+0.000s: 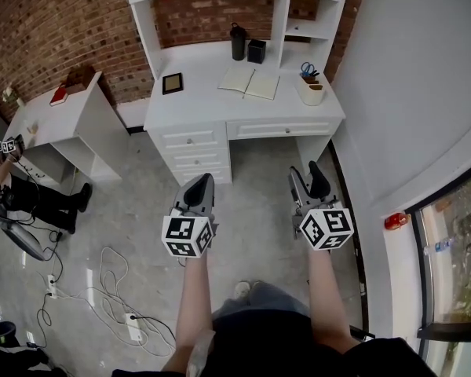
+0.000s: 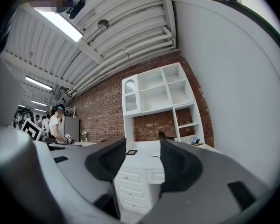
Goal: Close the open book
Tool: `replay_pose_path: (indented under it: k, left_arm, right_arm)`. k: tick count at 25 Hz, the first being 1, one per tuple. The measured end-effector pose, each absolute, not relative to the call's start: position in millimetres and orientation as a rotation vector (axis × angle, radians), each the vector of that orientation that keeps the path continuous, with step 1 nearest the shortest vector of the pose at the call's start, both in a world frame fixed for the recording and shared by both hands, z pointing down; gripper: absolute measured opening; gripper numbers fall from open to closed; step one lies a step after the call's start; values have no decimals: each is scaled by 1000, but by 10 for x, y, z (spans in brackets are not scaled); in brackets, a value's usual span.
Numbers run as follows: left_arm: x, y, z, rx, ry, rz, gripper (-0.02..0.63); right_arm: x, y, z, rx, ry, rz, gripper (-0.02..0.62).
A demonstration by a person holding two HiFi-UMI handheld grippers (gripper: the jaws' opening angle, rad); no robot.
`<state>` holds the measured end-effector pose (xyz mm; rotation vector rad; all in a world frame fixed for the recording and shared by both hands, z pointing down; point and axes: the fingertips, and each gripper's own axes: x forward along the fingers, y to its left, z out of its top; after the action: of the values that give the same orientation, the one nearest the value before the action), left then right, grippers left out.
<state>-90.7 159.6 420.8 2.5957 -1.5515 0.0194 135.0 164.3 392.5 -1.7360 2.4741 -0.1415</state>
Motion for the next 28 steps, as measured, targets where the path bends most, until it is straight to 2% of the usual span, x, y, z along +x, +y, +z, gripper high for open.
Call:
replay_pose_path:
  k: [14, 28]
  left_arm:
    - [-932, 1275, 3881, 2677, -1543, -81, 9]
    - [-951, 178, 3943, 2667, -1604, -56, 9]
  right_arm:
    - [1425, 1498, 3689, -1752, 2430, -69, 210]
    - [1455, 241, 3747, -1714, 2437, -82, 210]
